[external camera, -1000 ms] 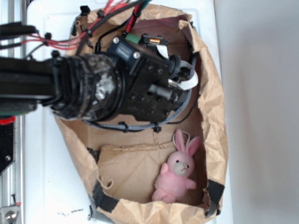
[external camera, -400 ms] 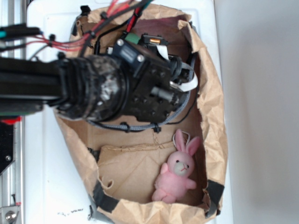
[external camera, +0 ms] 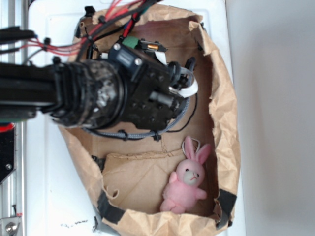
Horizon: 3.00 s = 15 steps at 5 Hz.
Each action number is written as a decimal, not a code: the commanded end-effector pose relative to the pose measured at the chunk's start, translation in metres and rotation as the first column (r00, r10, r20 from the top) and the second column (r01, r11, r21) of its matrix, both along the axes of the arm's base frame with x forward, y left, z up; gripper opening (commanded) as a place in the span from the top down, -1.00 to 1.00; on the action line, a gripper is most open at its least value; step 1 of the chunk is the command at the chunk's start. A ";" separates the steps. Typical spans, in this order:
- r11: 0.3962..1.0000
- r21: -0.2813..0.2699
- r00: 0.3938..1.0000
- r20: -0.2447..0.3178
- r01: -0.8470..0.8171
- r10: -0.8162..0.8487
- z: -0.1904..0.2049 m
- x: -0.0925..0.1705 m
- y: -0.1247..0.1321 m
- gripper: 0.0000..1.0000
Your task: Grab the green ball.
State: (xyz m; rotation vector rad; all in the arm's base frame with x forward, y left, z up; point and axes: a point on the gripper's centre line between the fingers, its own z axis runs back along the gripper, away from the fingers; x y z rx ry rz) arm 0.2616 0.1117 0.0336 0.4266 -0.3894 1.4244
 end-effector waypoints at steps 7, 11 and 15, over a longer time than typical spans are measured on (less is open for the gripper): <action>0.989 -0.086 0.978 0.162 -0.118 0.130 0.010 0.011 0.030 -1.00; 0.994 0.021 0.980 0.173 -0.109 0.103 0.000 0.000 0.036 -1.00; 1.000 0.008 0.977 0.214 -0.027 0.025 0.010 -0.010 0.025 1.00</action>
